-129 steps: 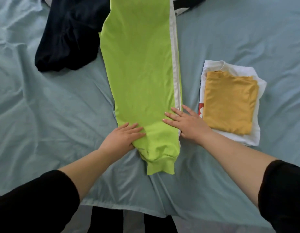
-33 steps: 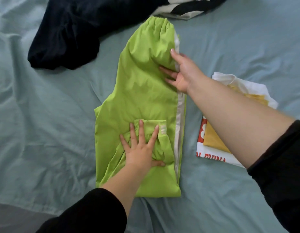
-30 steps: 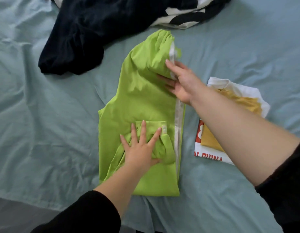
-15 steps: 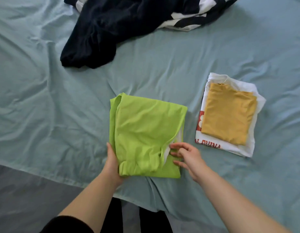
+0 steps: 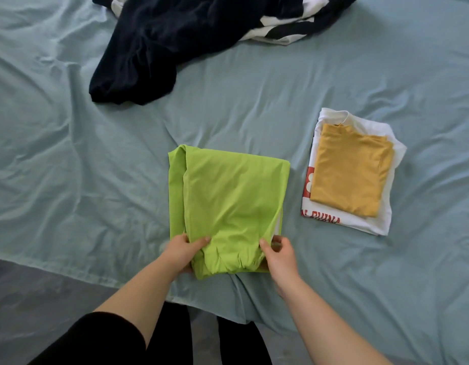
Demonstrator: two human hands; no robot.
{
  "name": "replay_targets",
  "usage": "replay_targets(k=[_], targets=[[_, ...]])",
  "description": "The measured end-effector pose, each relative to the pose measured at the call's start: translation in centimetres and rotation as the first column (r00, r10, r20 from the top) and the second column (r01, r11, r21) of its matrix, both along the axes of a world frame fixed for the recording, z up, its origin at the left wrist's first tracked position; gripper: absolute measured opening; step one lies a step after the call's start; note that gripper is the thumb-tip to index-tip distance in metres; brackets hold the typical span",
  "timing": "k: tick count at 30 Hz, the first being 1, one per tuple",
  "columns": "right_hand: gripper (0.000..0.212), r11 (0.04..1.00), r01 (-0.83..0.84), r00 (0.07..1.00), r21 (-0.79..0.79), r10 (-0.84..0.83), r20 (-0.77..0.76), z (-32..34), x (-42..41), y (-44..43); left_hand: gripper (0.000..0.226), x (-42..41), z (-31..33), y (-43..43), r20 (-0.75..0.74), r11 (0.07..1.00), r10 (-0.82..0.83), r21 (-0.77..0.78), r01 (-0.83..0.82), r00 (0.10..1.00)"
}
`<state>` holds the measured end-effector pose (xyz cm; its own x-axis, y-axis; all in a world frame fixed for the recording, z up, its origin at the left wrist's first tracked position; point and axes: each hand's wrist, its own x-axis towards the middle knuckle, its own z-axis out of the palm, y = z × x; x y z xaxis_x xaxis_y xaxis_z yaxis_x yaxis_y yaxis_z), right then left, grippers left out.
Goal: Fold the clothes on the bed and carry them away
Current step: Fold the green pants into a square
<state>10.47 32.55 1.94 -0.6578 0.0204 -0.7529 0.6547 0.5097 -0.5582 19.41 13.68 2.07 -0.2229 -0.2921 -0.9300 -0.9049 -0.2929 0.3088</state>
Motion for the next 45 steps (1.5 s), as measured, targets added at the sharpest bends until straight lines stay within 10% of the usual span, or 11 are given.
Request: replay_targets(k=[3,7,13,17,21,24,27,31,36,40,45], targets=[[0.035,0.952,-0.154,0.918,0.264,0.236,-0.318,0.4,-0.9,1.7,0.040,-0.5,1.2,-0.8,0.096,0.744,-0.346,-0.578,0.335,0.933],[0.047,0.707,-0.515,0.432,0.485,0.703,-0.565,0.8,-2.1,-1.5,0.038,-3.5,1.6,1.1,-0.057,0.268,-0.736,-0.939,0.213,0.675],[0.062,-0.003,-0.735,0.028,0.678,0.999,0.035,-3.9,-6.4,-3.0,0.071,-6.1,-5.3,-2.5,0.141,0.099,-0.967,-0.560,0.823,0.213],[0.076,0.096,-0.773,0.070,0.628,0.995,-0.066,-3.9,-4.5,-1.9,0.099,-4.4,-5.6,-2.5,0.073,0.124,-0.974,-0.619,0.776,0.214],[0.090,-0.070,-0.844,-0.014,0.532,0.994,0.108,-2.6,-3.4,1.3,0.121,1.2,-5.1,-4.1,0.280,-0.153,-0.960,-0.490,0.858,-0.011],[0.091,0.142,-0.885,0.140,0.444,0.989,-0.038,-1.3,-4.4,0.0,0.127,1.0,-4.1,-4.7,0.222,-0.078,-0.974,-0.479,0.874,0.034],[0.065,0.656,-0.598,0.517,0.461,0.754,-0.405,-0.3,-4.8,0.5,0.131,1.2,-2.6,-4.5,0.130,0.136,-0.952,-0.632,0.763,0.277],[0.059,0.953,-0.211,0.964,0.218,0.239,-0.114,-1.6,-3.6,1.3,0.141,2.2,-1.1,-3.5,-0.053,0.670,-0.630,-0.541,0.508,0.775],[0.048,0.999,0.040,0.994,0.018,-0.041,0.101,-2.0,-2.5,-1.2,0.097,-0.4,-2.0,-0.7,-0.196,0.949,0.188,-0.218,-0.229,0.963],[0.024,0.997,-0.041,0.998,0.066,0.044,-0.042,-0.4,-2.0,-5.0,0.037,-1.4,-1.9,-1.0,-0.272,0.959,0.123,-0.214,-0.185,0.954],[0.012,0.996,-0.087,0.983,0.019,0.089,-0.158,3.3,0.5,-11.6,0.023,0.6,1.2,-9.9,-0.392,0.949,0.070,-0.256,-0.182,0.917]])
